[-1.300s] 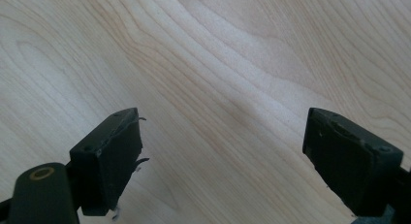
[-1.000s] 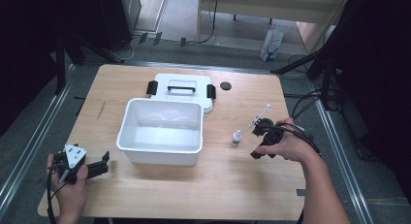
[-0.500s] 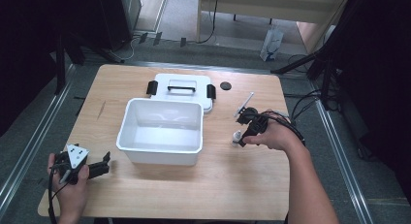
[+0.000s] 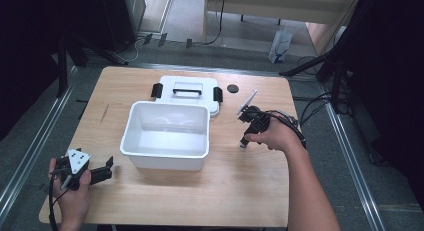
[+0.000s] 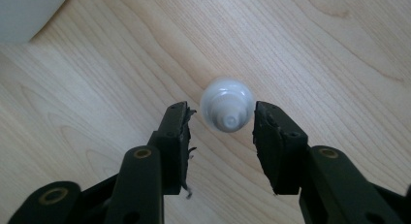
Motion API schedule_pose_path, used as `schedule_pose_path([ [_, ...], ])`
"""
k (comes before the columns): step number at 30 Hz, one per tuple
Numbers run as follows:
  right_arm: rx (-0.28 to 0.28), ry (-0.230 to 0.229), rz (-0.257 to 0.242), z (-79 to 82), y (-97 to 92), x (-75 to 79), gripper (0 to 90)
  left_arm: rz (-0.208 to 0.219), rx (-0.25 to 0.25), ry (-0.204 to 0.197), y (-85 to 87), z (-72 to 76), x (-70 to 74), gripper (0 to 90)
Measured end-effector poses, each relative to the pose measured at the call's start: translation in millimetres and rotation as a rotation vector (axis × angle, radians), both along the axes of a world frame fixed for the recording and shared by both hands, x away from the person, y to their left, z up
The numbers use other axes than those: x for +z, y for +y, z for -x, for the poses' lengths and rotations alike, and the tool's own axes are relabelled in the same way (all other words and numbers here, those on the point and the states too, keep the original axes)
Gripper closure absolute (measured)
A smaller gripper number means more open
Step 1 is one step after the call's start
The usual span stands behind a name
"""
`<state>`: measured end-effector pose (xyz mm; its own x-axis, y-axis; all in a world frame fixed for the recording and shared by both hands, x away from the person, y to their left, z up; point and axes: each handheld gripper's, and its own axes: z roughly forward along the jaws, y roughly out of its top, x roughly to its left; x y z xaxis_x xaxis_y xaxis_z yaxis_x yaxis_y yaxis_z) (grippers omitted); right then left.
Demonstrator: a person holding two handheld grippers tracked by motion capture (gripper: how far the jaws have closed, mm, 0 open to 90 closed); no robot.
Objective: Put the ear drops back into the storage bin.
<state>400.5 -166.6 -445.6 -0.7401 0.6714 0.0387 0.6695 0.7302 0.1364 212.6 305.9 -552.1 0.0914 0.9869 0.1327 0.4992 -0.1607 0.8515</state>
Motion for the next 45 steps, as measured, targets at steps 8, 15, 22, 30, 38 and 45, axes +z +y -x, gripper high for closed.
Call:
schedule_pose_path([
  [8,-0.010,-0.006,0.001,-4.3,4.0,-3.3,67.2,0.031,-0.004,-0.006,3.6,0.9,0.5,0.0],
  [15,-0.021,-0.008,0.010,-6.0,5.2,-6.1,70.7,0.059,-0.020,-0.006,6.3,1.1,0.8,0.0],
  [22,0.012,-0.013,0.012,-5.1,4.9,-1.8,71.7,0.062,-0.017,-0.007,6.5,0.9,0.7,0.0],
  [30,0.056,-0.042,0.025,-0.3,15.7,27.0,71.7,0.060,-0.016,-0.007,5.8,0.5,0.7,0.0],
  [38,0.093,-0.065,-0.001,8.0,37.3,71.5,71.7,0.061,-0.015,-0.011,5.7,0.6,0.6,0.0],
  [45,0.117,-0.062,-0.043,11.9,55.8,101.4,71.7,0.058,-0.013,-0.012,5.4,0.5,0.6,0.0],
])
